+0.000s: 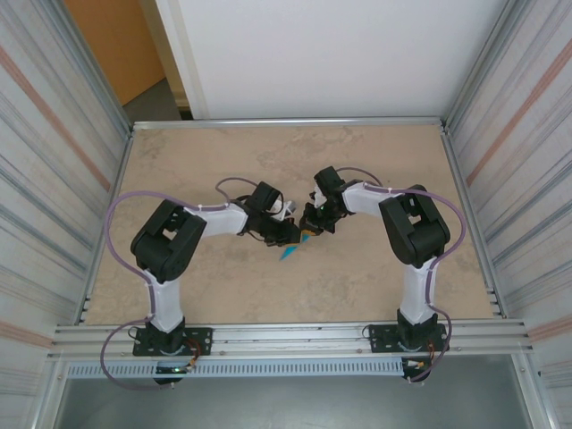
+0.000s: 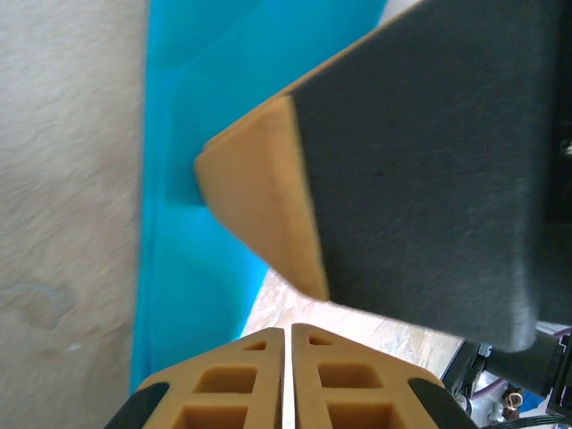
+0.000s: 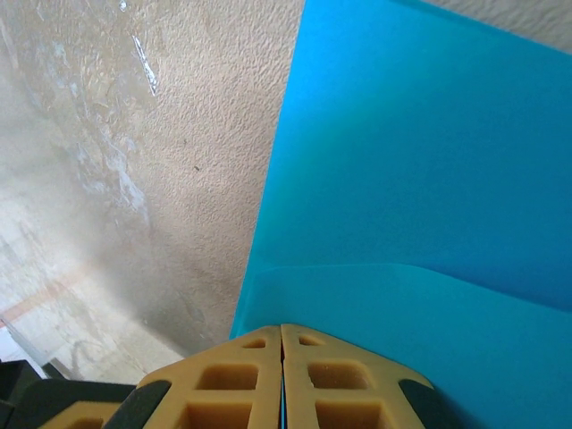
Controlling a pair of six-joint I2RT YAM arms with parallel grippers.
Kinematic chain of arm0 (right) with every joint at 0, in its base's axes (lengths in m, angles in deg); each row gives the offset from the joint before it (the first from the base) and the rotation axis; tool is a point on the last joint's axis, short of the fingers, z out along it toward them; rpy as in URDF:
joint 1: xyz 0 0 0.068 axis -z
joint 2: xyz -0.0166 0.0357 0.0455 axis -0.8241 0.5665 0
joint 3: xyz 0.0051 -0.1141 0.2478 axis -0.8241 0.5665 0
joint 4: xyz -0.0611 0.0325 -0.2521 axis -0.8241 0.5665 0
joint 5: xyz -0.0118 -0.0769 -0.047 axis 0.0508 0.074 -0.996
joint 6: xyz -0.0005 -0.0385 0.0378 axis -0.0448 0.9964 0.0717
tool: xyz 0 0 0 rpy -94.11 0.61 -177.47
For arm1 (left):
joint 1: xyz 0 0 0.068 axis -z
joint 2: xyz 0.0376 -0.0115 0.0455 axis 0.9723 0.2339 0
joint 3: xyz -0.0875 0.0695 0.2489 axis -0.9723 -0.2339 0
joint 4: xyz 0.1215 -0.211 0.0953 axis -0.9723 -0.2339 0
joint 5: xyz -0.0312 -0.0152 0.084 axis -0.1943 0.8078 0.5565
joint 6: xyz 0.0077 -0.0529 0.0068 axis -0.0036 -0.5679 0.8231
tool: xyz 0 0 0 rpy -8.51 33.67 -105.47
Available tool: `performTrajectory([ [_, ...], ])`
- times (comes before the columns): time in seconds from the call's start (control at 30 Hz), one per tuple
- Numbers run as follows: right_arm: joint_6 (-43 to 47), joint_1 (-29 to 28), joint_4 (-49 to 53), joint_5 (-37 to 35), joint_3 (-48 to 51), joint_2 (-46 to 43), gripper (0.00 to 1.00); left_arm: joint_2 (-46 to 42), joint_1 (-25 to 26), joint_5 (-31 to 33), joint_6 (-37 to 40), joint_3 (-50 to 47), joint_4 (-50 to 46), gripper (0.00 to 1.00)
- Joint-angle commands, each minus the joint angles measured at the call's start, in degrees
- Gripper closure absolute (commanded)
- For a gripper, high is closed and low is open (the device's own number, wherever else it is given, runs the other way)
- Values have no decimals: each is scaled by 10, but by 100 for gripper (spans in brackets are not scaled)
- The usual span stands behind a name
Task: Fold a paper plane with a square sheet of paper (pick it up from the middle)
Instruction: Fold the wing for the fifth time at the center of the table.
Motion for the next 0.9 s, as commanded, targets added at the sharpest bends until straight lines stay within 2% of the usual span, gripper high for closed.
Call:
performTrajectory([
  [0.0,9,2,39,-78,26,60,93,15,2,-1,21,13,-18,90],
  [0.27,11,5,53,-88,25,73,93,21,1,18,39,-10,-46,95],
  [0.57,21,8,78,-112,18,92,94,-13,-1,24,61,-52,-83,100],
  [0.87,26,8,84,-116,19,95,94,-37,-13,25,92,-74,-128,100],
])
